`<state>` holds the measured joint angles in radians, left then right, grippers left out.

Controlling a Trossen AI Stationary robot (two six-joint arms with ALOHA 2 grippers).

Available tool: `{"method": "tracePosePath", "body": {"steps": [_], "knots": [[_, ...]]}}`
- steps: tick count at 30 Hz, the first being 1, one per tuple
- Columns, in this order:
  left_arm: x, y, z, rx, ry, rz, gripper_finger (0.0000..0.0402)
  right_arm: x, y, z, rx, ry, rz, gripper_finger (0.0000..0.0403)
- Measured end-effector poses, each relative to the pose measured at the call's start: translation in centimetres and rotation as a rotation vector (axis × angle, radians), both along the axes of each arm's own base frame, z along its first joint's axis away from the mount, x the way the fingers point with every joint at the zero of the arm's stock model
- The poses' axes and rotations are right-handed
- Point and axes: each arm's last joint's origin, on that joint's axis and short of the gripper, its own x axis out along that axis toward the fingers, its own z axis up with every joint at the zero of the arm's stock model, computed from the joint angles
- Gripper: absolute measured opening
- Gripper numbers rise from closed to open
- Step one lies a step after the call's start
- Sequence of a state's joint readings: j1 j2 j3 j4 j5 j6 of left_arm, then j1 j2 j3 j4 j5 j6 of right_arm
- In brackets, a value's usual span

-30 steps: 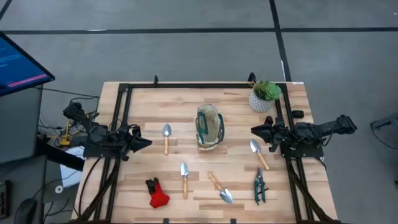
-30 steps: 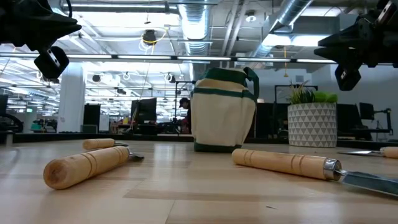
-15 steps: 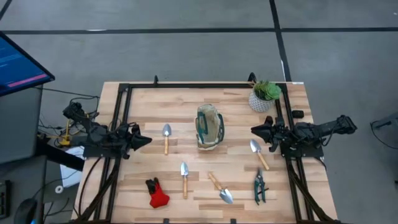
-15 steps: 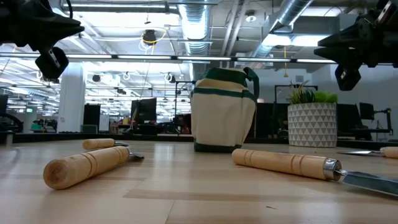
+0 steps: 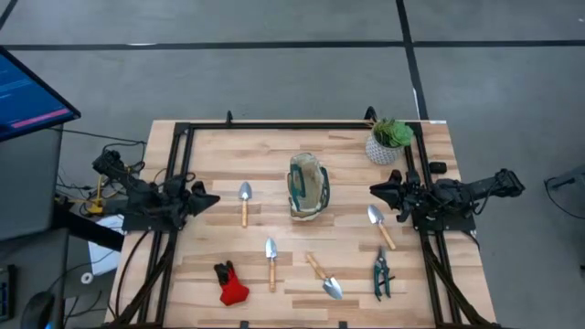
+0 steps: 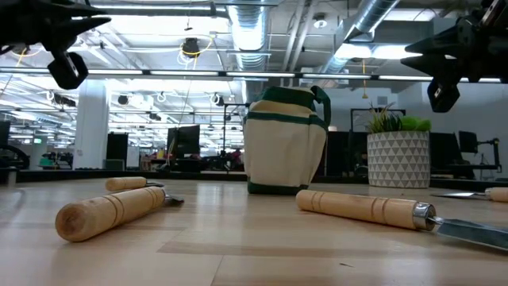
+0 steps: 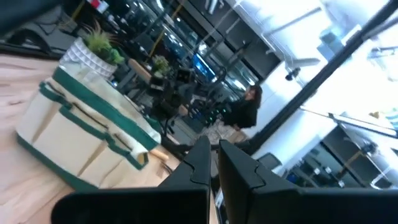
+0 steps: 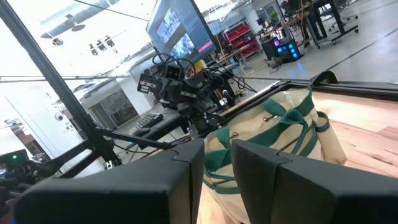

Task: Pick & Place Garden tools in Gardening bag
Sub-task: Put the red gloves into the gardening bag

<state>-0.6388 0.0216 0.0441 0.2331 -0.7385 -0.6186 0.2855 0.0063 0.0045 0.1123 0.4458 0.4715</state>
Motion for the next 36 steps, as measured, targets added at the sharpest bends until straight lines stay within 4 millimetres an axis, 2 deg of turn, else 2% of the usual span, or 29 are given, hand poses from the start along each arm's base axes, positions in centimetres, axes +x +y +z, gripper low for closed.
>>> {"method": "tracePosePath", "body": {"steps": [2, 5, 9, 14, 20, 24, 26, 29, 36], "knots": [[-0.1, 0.2, 0.2, -0.036, -0.017, 0.043, 0.0002, 0.0, 0.0, 0.0, 0.0, 0.0, 0.0, 0.0076], [-0.3, 0.5, 1.0, -0.216, -0.109, 0.054, 0.0002, 0.0, 0.0, 0.0, -0.001, 0.004, 0.0, 0.0076], [-0.7, 0.6, 3.7, -0.36, -0.209, -0.021, 0.0001, 0.0, 0.0, -0.1, -0.003, 0.01, 0.0, 0.0076], [0.0, 0.1, 9.5, -0.388, -0.222, -0.029, 0.0001, 0.0, 0.0, -0.2, -0.005, 0.017, 0.0, 0.0076], [2.7, -1.9, 17.1, -0.34, -0.213, -0.017, 0.0001, 0.0, 0.0, -0.3, -0.011, 0.036, 0.001, 0.0076], [4.6, -3.3, 20.3, -0.307, -0.177, 0.011, 0.0001, 0.0, 0.0, -0.4, -0.012, 0.04, 0.001, 0.0076], [5.5, -3.9, 21.0, -0.31, -0.144, 0.027, 0.0001, 0.0, 0.0, -0.4, -0.012, 0.04, 0.001, 0.0076], [6.8, -4.8, 20.9, -0.313, -0.076, 0.033, 0.0001, 0.0, 0.0, -0.4, -0.012, 0.04, 0.001, 0.0076], [9.1, -7.0, 17.5, -0.375, 0.141, -0.007, 0.0001, 0.0, 0.0, -0.4, -0.012, 0.04, 0.003, 0.0076]]}}
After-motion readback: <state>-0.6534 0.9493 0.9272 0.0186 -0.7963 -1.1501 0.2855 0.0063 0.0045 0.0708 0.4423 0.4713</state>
